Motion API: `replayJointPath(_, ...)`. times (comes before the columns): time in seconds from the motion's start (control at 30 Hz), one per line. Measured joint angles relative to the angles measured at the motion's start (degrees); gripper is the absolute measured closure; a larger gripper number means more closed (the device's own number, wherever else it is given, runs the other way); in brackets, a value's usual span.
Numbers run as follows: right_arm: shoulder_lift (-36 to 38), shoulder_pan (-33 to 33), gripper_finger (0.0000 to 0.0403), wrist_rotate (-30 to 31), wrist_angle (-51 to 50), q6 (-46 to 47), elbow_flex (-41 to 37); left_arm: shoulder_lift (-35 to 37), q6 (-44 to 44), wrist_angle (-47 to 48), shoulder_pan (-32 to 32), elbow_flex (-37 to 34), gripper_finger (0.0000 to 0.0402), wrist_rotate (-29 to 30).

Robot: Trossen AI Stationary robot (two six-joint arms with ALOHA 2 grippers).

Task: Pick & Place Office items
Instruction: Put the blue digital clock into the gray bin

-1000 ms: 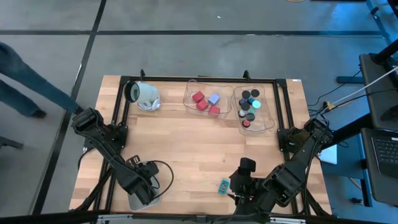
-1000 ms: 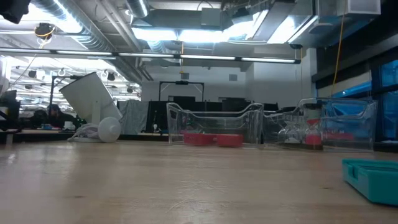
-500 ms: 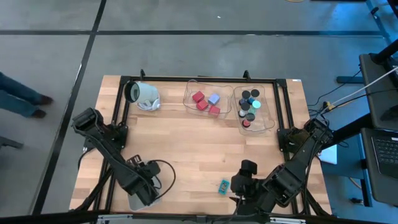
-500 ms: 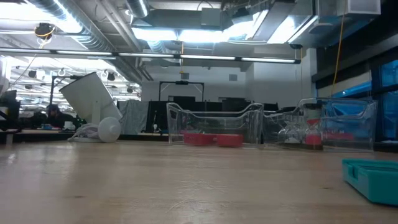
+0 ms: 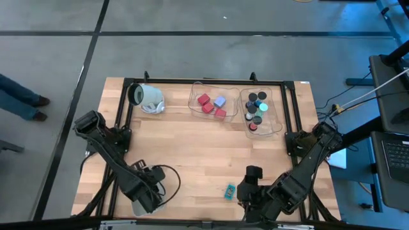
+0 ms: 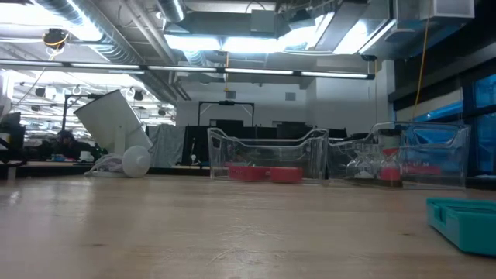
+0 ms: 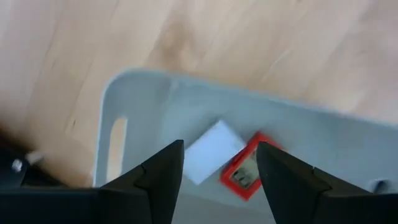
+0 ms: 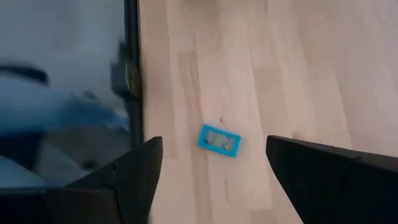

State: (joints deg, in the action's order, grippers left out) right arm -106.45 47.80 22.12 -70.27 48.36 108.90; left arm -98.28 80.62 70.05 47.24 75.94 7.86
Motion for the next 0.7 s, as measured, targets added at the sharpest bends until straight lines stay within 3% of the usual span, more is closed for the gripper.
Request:
replayJointPath(0.23, -0.13, 1.08, 0.0114, -0.76, 5.38, -13.69, -11.05, 0.02, -4.17, -0.10, 0.57, 8.54, 0.0204, 10.24)
replayJointPath(0.43, -0.13, -0.93, 0.0114, -6.84, 15.34, -14.57, -19.73, 0.11, -7.59, -1.68, 1.76, 14.53, 0.0204, 20.48)
replayJointPath(0.63, -0.13, -3.51, 0.0114, -8.52, 23.26, -24.59, -25.52, 0.11, -8.94, -2.62, 2.94, 16.14, 0.0204, 27.95)
replayJointPath(0.7, -0.13, -4.69, 0.0114, -11.69, 27.46, -29.57, -27.77, 0.11, -8.94, -2.59, 2.98, 16.14, 0.0204, 28.67)
